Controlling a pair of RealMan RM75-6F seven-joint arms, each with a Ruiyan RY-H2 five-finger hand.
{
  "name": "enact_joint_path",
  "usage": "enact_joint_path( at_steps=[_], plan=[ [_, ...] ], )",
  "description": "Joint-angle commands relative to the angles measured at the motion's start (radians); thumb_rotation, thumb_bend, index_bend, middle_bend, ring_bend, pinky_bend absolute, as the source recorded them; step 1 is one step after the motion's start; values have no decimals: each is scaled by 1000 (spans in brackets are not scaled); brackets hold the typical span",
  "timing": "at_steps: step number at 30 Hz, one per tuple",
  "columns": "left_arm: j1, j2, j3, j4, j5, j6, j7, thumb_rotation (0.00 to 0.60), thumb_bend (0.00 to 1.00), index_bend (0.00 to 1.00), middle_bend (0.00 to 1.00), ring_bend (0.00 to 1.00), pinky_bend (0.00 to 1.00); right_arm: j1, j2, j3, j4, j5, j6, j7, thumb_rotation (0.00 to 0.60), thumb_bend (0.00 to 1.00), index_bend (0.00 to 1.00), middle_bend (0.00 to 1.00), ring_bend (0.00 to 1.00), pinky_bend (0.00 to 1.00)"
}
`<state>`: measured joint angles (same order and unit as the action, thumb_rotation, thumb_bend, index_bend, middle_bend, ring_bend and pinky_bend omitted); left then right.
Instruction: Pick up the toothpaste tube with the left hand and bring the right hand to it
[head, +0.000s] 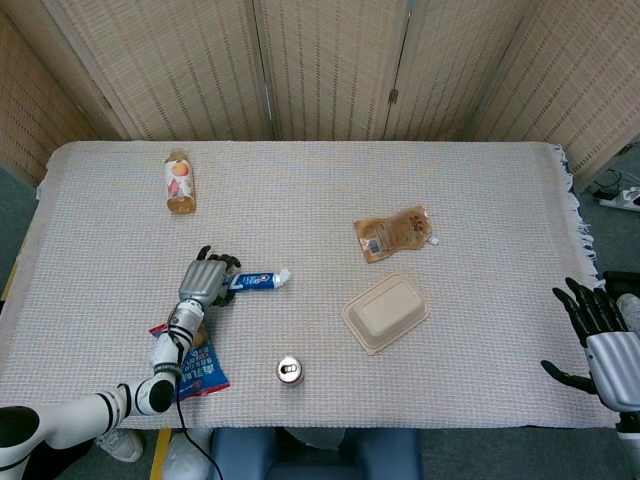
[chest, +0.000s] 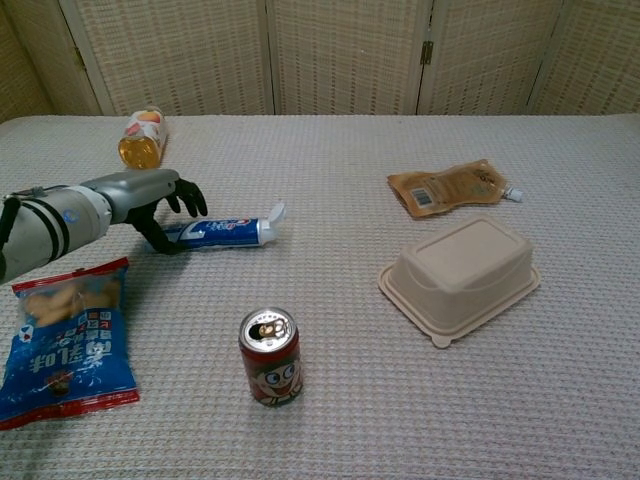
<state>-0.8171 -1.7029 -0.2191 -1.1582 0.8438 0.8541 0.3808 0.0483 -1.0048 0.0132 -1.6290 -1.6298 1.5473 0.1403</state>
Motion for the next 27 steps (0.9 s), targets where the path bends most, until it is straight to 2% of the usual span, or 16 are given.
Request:
enact_joint_path(
  at_steps=[1,7,13,27],
  plan=[
    [-1,-20,-10,46,3,3,-23,600,399,333,319,276,77,2,0,1,-3,2,-5,-5,600,207,0,0,0,0],
    [3,-28,-18,92,26,-3,-61,600,399,351,337,287,81,6,2,1,-14,3,-12,-17,600,207,0,0,0,0],
    [4,-25,-10,72,68,-12,-84,600,399,360,337,287,82,3,4,0,-16,4,-9,-20,600,207,0,0,0,0],
    [-12,-49,-9,99,69,-4,-22,600,400,396,369,308,96,-8,3,-5,-5,8,-1,-7,600,207,0,0,0,0]
  ],
)
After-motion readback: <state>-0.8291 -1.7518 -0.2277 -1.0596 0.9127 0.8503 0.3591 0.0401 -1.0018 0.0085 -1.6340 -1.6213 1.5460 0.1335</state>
